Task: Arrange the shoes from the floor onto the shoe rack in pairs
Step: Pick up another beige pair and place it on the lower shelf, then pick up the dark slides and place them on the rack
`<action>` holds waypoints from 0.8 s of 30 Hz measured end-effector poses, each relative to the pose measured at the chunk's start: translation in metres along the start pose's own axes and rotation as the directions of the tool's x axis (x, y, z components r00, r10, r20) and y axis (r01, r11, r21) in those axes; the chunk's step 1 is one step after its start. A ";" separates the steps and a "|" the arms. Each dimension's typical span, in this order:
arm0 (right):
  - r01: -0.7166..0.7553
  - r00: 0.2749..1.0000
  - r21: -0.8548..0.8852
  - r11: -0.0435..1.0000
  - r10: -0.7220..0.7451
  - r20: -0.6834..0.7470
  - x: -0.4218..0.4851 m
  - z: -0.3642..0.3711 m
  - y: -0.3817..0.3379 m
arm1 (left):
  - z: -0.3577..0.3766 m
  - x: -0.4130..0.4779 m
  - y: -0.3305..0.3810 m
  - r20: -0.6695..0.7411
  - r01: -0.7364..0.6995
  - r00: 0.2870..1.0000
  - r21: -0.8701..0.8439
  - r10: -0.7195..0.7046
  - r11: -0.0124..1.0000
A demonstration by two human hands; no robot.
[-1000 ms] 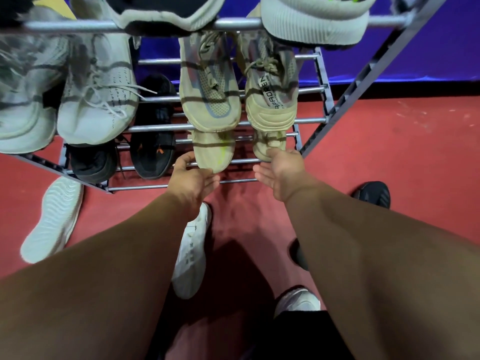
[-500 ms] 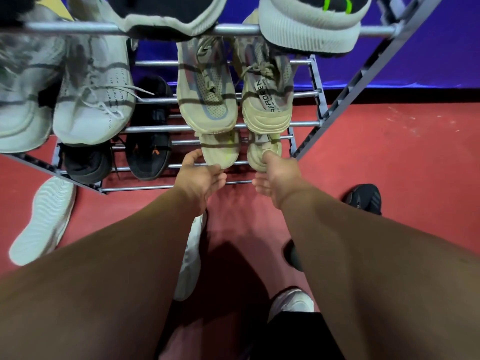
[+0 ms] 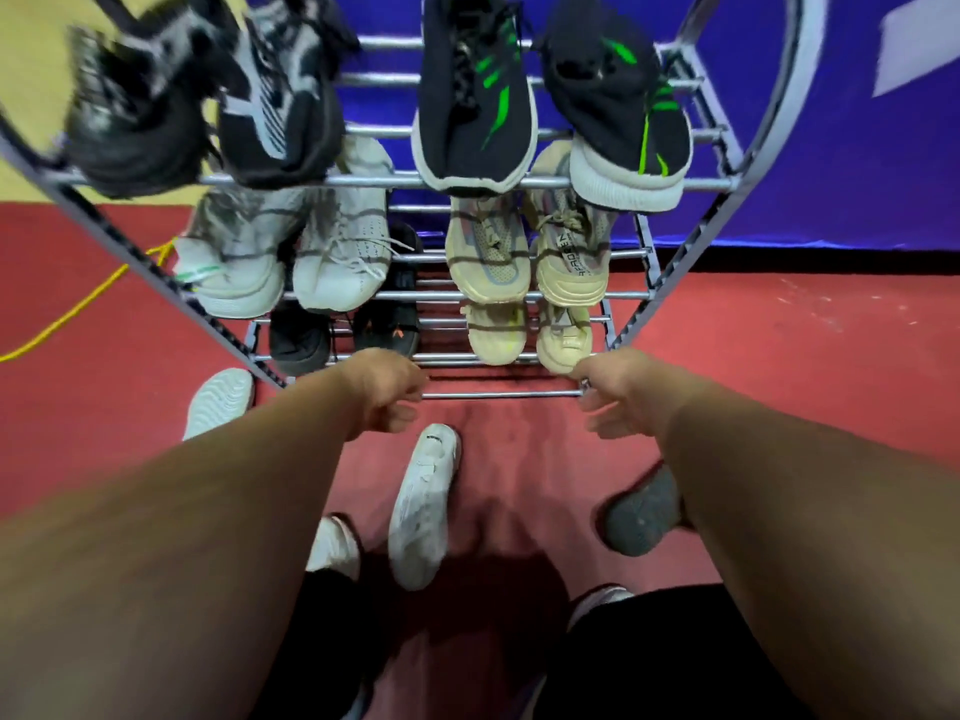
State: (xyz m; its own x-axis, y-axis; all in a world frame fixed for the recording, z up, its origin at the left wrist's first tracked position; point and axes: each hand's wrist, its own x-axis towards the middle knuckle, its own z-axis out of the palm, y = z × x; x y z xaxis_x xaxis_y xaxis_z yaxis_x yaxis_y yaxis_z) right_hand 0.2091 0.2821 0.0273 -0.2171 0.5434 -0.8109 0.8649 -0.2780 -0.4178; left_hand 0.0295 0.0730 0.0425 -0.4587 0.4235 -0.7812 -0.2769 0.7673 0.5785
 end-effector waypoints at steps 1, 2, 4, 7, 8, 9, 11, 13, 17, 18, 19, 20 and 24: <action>0.044 0.999 -0.077 0.996 -0.044 0.004 -0.013 -0.004 -0.004 | -0.009 -0.015 -0.001 -0.015 -0.031 0.999 -0.001 0.031 1.000; 0.091 0.996 -0.130 0.987 -0.092 0.000 -0.026 -0.009 -0.009 | -0.018 -0.029 -0.002 -0.040 -0.058 0.998 -0.012 0.058 0.998; 0.180 0.982 -0.165 0.970 -0.187 -0.028 -0.052 -0.016 -0.018 | -0.037 -0.060 -0.008 -0.075 -0.100 0.992 -0.027 0.097 0.995; 0.277 0.958 -0.141 0.951 -0.285 -0.042 -0.097 -0.018 -0.017 | -0.059 -0.104 -0.023 -0.091 -0.180 0.979 0.031 0.182 0.983; 0.298 0.951 -0.118 0.947 -0.306 -0.052 -0.111 -0.020 -0.012 | -0.062 -0.116 -0.028 -0.120 -0.201 0.971 0.042 0.205 0.979; 0.318 0.943 -0.088 0.944 -0.324 -0.070 -0.125 -0.023 -0.006 | -0.063 -0.129 -0.033 -0.147 -0.224 0.963 0.042 0.228 0.974; 0.363 0.923 -0.030 0.931 -0.364 -0.126 -0.150 -0.034 0.008 | -0.061 -0.148 -0.040 -0.175 -0.261 0.949 0.029 0.262 0.965; 0.399 0.904 0.027 0.916 -0.389 -0.177 -0.172 -0.047 0.026 | -0.051 -0.164 -0.039 -0.179 -0.283 0.942 0.029 0.284 0.959; 0.418 0.864 0.078 0.905 -0.369 -0.342 -0.215 -0.079 0.072 | -0.019 -0.188 -0.022 -0.101 -0.370 0.922 0.047 0.373 0.928; 0.415 0.853 0.095 0.905 -0.351 -0.386 -0.227 -0.088 0.085 | -0.011 -0.195 -0.016 -0.068 -0.388 0.918 0.053 0.391 0.920; 0.410 0.842 0.107 0.906 -0.331 -0.425 -0.240 -0.097 0.099 | -0.003 -0.201 -0.010 -0.038 -0.399 0.915 0.058 0.401 0.915; 0.405 0.832 0.115 0.907 -0.313 -0.458 -0.250 -0.107 0.112 | 0.004 -0.206 -0.003 -0.014 -0.408 0.912 0.070 0.410 0.910; 0.370 0.804 0.165 0.914 -0.227 -0.549 -0.287 -0.143 0.159 | 0.036 -0.231 0.027 0.094 -0.475 0.880 0.158 0.466 0.865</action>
State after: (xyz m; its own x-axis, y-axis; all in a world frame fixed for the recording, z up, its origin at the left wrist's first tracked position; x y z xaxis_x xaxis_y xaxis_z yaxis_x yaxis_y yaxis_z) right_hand 0.4735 0.1948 0.2523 -0.1226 0.9351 -0.3325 0.6358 -0.1832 -0.7498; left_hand 0.1584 0.0136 0.2305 -0.4536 0.7752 -0.4396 0.1120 0.5390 0.8348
